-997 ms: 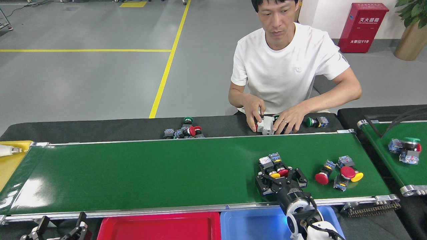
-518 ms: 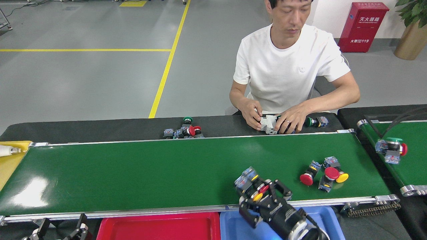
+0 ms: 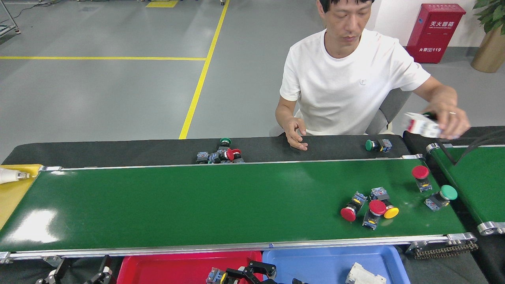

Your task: Pick switch part from conveyor to tray

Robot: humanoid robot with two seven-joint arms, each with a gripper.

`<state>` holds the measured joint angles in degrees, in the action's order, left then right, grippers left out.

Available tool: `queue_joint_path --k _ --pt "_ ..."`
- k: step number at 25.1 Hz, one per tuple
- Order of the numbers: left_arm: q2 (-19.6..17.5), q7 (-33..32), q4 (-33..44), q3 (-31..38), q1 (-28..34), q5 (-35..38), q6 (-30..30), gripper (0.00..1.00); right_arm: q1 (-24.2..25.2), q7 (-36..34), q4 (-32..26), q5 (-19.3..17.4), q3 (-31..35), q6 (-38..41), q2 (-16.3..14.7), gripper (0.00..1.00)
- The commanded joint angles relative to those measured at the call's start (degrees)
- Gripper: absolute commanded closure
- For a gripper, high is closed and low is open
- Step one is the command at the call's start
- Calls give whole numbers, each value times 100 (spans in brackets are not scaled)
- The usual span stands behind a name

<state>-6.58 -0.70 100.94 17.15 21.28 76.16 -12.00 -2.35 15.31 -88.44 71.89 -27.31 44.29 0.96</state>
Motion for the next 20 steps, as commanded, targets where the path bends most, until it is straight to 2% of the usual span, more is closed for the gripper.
queue_joint_path --k 1,5,8,11,13,17,20 --pt "-2 -53 75 34 -27 -5 31 0 -117 7 -173 -25 234 -288 10 1" --pt "7 -53 75 25 -71 -5 14 0 -275 -11 -507 -61 1518 -1115 133 1" --pt "7 -18 75 34 -168 4 49 0 -398 -37 -516 -78 2388 -1599 300 3" --pt "7 9 75 69 -177 4 57 0 -380 -195 -499 -78 3039 -2196 256 3" --pt "95 18 75 87 -177 4 57 0 -275 -547 -507 -78 3452 -2328 238 3" --pt "148 18 75 87 -150 4 49 0 402 -1189 -648 -78 3865 -2319 71 3" --pt "139 18 75 87 -133 4 31 0 1193 -1408 -885 -78 3874 -2310 -52 3"
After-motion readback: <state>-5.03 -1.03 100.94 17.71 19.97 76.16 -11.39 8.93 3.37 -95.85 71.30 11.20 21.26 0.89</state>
